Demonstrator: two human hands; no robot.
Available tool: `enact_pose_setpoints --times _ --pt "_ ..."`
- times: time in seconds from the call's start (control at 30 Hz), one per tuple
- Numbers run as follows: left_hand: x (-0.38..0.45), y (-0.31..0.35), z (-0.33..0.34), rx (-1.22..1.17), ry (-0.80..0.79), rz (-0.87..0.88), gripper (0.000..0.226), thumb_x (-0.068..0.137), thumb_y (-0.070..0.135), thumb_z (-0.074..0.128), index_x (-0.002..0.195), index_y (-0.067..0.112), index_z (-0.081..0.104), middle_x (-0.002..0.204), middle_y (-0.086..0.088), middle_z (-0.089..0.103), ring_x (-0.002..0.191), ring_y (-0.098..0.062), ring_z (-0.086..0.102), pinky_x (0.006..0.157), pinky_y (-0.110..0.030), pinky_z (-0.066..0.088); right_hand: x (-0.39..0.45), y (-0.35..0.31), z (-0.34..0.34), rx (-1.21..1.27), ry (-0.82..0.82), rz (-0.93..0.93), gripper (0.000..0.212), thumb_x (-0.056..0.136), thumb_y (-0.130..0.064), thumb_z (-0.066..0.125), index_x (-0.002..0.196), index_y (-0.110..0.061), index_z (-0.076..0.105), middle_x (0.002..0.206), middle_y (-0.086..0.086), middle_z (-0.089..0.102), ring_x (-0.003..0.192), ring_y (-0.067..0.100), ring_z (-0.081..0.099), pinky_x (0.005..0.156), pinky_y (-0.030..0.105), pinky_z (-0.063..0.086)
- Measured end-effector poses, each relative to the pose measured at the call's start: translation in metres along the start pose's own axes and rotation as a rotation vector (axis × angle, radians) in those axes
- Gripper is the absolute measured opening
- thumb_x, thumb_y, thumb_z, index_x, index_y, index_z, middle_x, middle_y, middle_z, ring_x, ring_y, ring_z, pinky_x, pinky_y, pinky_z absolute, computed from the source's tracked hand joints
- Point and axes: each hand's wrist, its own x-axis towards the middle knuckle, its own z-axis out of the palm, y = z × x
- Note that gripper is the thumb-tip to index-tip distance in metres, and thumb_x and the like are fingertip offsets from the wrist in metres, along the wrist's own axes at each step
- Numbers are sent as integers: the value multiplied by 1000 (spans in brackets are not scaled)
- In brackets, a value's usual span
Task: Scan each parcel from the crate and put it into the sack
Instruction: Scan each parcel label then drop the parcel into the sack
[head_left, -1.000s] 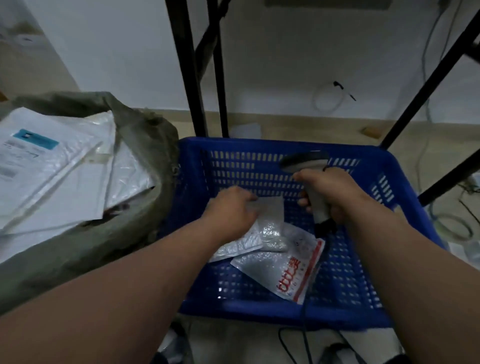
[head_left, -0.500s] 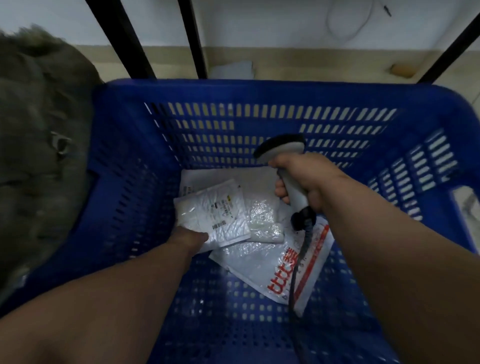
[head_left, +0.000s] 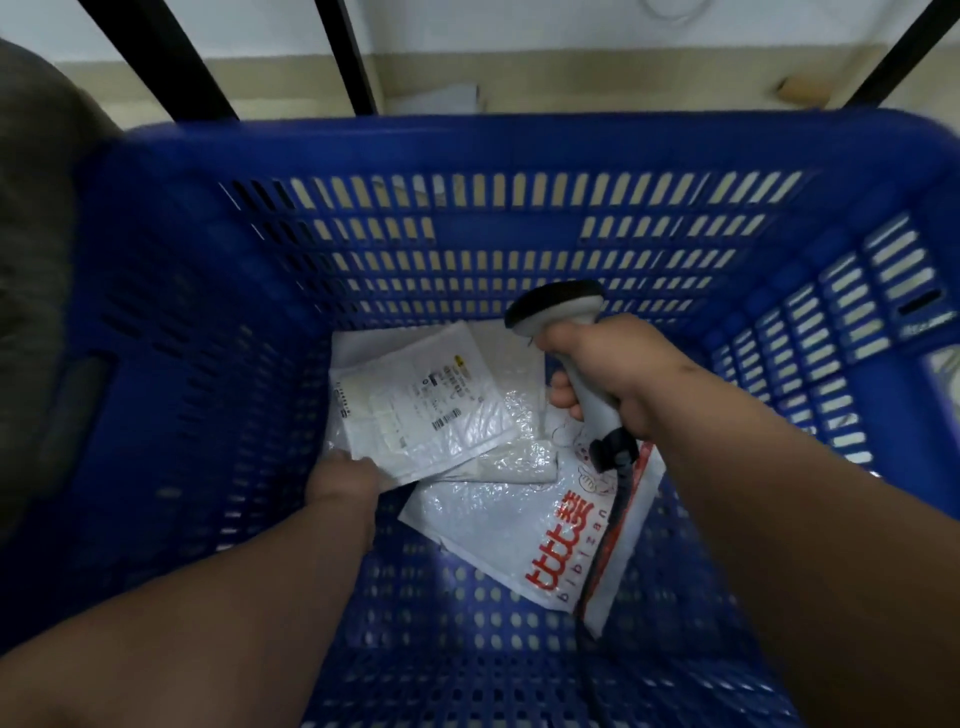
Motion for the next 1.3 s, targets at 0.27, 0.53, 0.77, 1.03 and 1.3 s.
enact_pose_setpoints --times 0.27,0.53,0.77,1.03,1.3 --pt "-70 34 -43 -329 -65 304 29 92 -4 39 95 13 63 100 -15 66 90 -31 61 82 -39 52 -78 -45 -33 -118 75 -140 20 85 -27 68 87 -8 62 45 1 62 40 12 62 40 22 50" --pt "-180 75 -134 -464 -148 583 25 87 5 52 83 22 69 88 -8 71 81 -28 66 73 -43 58 -211 -84 -55 -217 186 -347 21 80 -26 69 88 -7 65 56 5 66 40 13 63 38 20 45" --pt "-249 82 -225 -527 -88 849 27 90 14 53 84 33 72 82 6 74 85 -23 70 73 -41 61 -316 -70 -60 -299 238 -546 16 80 -27 70 82 -12 67 56 2 68 49 12 64 53 30 56" --pt "-259 73 -280 -666 69 894 38 96 14 48 73 39 65 65 24 68 58 5 61 49 -13 48 -364 -56 -51 -353 172 -764 12 79 -7 72 84 -16 65 58 -7 68 48 5 62 45 16 47" --pt "-252 77 -285 -620 141 912 35 97 12 47 78 34 67 62 18 66 50 6 57 39 -8 40 -362 -59 -42 -607 204 -922 12 75 -13 72 70 -19 62 60 -15 65 55 1 60 52 9 43"
